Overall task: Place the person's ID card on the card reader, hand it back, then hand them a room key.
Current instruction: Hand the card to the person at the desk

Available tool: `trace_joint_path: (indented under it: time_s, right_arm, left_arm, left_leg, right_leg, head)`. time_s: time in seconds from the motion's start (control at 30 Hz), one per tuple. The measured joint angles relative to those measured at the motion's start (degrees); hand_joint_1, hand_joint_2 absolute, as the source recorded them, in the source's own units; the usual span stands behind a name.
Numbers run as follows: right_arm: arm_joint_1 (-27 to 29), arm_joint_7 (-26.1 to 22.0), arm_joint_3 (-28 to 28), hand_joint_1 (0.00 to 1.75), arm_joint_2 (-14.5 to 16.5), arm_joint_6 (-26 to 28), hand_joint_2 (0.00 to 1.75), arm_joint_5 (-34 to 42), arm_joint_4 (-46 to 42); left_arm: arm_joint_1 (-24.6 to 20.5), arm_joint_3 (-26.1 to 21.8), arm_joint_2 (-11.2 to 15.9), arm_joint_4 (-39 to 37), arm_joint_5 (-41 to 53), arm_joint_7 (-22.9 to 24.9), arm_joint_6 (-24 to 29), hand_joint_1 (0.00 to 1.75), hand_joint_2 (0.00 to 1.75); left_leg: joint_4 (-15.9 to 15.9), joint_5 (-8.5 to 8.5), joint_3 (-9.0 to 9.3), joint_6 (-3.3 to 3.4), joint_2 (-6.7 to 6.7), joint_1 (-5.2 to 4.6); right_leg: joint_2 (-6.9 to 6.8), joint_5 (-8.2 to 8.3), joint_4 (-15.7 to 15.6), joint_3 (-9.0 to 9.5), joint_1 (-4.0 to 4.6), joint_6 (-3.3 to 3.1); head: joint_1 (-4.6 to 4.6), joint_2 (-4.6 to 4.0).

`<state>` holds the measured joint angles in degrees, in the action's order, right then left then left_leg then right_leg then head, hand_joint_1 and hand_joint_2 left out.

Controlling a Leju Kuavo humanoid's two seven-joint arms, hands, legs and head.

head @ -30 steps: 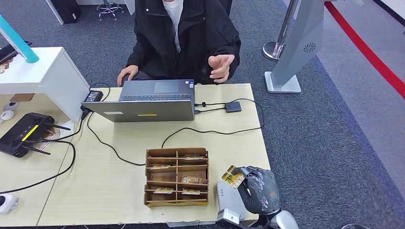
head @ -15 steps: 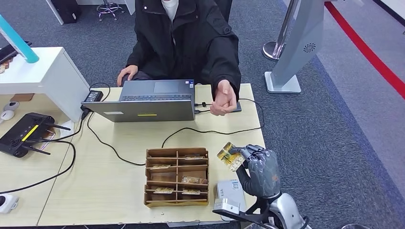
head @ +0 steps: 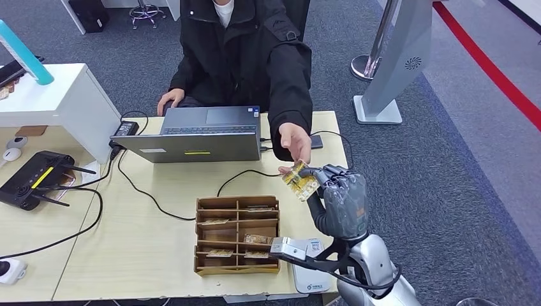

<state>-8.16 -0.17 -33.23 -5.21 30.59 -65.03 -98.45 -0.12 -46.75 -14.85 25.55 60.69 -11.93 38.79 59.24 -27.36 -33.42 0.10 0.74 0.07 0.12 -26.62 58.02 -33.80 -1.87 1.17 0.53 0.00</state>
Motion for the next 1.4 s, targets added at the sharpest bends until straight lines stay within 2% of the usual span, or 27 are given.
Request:
trace_joint_path:
  time_s: [0.03,0.13,0.2,0.57,0.6,0.63,0.7,0.73,0.77,0.83,0.97,1.4]
  right_arm:
    - [-0.18,0.28,0.11,1.75,0.04,-0.29,1.75,-0.27,0.01]
    - [-1.08,1.06,0.3,1.75,0.21,-1.31,1.75,-0.7,0.27]
    - [-1.64,1.45,0.43,1.75,0.3,-1.76,1.75,-0.81,0.66]
    - [-3.28,5.32,0.9,1.75,0.99,-5.83,1.75,-4.17,2.62]
    - [-3.38,5.46,0.95,1.66,1.01,-5.93,1.75,-4.25,2.74]
    - [-3.46,5.57,1.0,1.34,1.04,-6.05,1.75,-4.32,2.85]
    - [-3.58,5.94,1.11,0.47,1.13,-6.67,1.75,-4.63,3.04]
    - [-3.62,6.23,1.16,0.12,1.17,-7.14,1.75,-4.88,3.13]
    - [-3.64,6.54,1.19,0.0,1.2,-7.63,1.75,-5.19,3.21]
    - [-3.67,7.16,1.22,0.0,1.25,-8.42,1.75,-5.92,3.32]
    - [-3.66,7.92,1.23,0.0,1.29,-9.03,0.0,-6.95,3.39]
    - [-2.69,8.07,1.21,0.0,1.29,-9.81,0.0,-6.48,2.3]
  left_arm:
    - [-0.49,0.49,0.28,-1.68,0.28,0.12,-1.67,0.0,0.0]
    - [-1.7,1.87,0.9,-5.32,1.29,0.82,-14.23,0.0,0.0]
    - [-2.27,2.6,1.21,-6.78,1.69,1.16,-19.68,0.0,0.0]
    - [-3.39,5.49,1.98,-9.07,3.21,3.26,-21.93,0.0,0.0]
    - [-3.4,5.61,1.99,-9.07,3.22,3.34,-21.94,0.0,0.0]
    - [-3.41,5.71,2.01,-9.07,3.22,3.42,-21.95,0.0,0.0]
    - [-3.41,5.86,2.04,-9.07,3.23,3.5,-22.01,0.0,0.0]
    - [-3.41,5.93,2.04,-9.07,3.24,3.56,-22.12,0.0,0.0]
    - [-3.41,6.02,2.04,-9.07,3.24,3.65,-22.22,0.0,0.0]
    - [-3.42,6.25,2.05,-9.07,3.24,3.9,-22.42,0.0,0.0]
    - [-3.43,6.68,2.1,-9.07,3.21,4.12,-22.49,0.0,0.0]
    - [-3.42,6.75,2.31,-9.07,2.93,4.22,-22.49,0.0,0.0]
  left_leg:
    - [0.0,0.0,-0.03,0.0,0.0,0.0]
    - [0.0,-0.01,-0.1,0.01,0.01,0.01]
    - [0.0,-0.02,-0.12,0.02,0.01,0.01]
    - [-0.03,-0.02,-0.15,0.02,0.0,0.04]
    - [-0.03,-0.02,-0.16,0.02,0.01,0.03]
    - [-0.02,-0.02,-0.16,0.02,0.01,0.03]
    - [-0.02,-0.02,-0.17,0.02,0.01,0.03]
    - [-0.02,-0.02,-0.17,0.02,0.01,0.03]
    - [-0.02,-0.02,-0.18,0.02,0.01,0.03]
    - [-0.02,-0.02,-0.18,0.02,0.01,0.03]
    - [-0.02,-0.03,-0.2,0.02,0.0,0.03]
    - [-0.02,-0.02,-0.19,0.02,0.0,0.03]
  right_leg:
    - [0.0,0.0,-0.01,-0.02,0.0,0.01]
    - [0.0,-0.02,-0.03,-0.06,0.01,0.05]
    - [0.0,-0.03,-0.03,-0.08,0.02,0.06]
    - [0.0,-0.05,-0.02,-0.16,0.05,0.04]
    - [0.0,-0.05,-0.02,-0.16,0.04,0.04]
    - [0.0,-0.05,-0.02,-0.16,0.04,0.04]
    - [-0.01,-0.05,-0.02,-0.16,0.04,0.04]
    - [-0.01,-0.05,-0.02,-0.16,0.04,0.04]
    - [0.0,-0.05,-0.02,-0.16,0.04,0.04]
    - [0.0,-0.05,-0.02,-0.17,0.04,0.05]
    - [0.0,-0.06,-0.03,-0.2,0.04,0.04]
    - [0.0,-0.06,-0.02,-0.2,0.04,0.04]
  head:
    - [0.0,0.0]
    - [-0.01,0.0]
    - [0.0,0.0]
    - [0.0,0.0]
    - [-0.01,0.0]
    - [-0.01,0.0]
    - [0.0,0.0]
    - [0.01,0.0]
    - [0.01,0.0]
    - [0.01,0.0]
    - [0.0,0.0]
    - [0.0,0.0]
